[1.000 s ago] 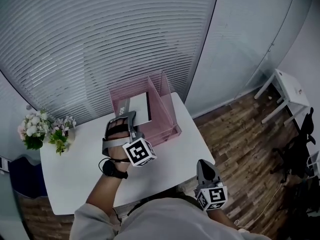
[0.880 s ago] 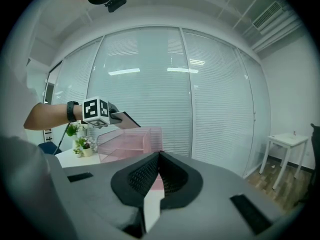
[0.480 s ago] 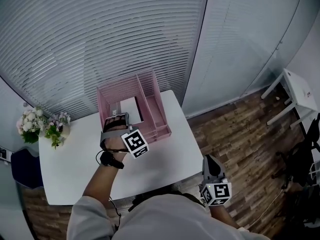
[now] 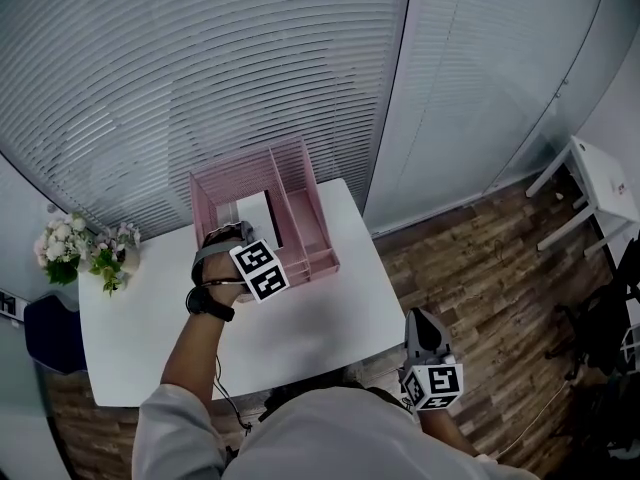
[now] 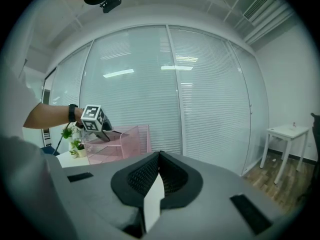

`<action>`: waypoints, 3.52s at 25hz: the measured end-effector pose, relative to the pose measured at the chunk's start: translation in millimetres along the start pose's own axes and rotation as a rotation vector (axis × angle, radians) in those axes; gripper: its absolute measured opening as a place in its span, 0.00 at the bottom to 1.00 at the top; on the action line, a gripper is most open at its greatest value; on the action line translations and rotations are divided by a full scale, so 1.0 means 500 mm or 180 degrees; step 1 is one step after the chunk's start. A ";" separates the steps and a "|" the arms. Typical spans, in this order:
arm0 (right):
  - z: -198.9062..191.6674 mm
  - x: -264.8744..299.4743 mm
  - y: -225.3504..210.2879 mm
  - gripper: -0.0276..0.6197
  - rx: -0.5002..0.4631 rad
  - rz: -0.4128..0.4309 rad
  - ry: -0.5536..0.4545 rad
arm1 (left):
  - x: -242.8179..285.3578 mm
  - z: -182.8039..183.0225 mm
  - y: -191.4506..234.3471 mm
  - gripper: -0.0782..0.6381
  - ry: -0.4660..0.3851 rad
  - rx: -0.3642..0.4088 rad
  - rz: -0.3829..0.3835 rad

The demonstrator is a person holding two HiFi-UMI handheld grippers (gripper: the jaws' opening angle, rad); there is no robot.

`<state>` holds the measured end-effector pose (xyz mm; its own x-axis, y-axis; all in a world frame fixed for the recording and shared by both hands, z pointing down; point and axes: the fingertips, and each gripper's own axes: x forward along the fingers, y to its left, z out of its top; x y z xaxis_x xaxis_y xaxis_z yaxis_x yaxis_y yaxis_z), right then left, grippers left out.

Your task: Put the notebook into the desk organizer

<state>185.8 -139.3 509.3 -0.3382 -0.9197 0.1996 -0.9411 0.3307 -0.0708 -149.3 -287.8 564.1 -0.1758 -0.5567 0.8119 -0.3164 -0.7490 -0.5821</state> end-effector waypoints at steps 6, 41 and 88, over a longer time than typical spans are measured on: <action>-0.010 -0.018 -0.014 0.06 0.0025 -0.0088 0.0029 | -0.009 -0.007 -0.007 0.47 -0.0021 -0.0113 -0.0521; -0.039 -0.031 -0.052 0.06 0.0154 -0.0229 0.0128 | -0.034 0.005 -0.008 0.72 -0.0273 0.0086 -0.1242; 0.089 0.092 0.236 0.06 -0.0323 0.0701 -0.0075 | -0.393 -0.186 -0.059 0.12 -0.3245 -0.3095 0.0335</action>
<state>59.0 -152.1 466.9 -0.5362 -0.8274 0.1672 -0.8402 0.5422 -0.0111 -192.1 -123.1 425.9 0.3705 -0.9189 0.1356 -0.9251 -0.3781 -0.0349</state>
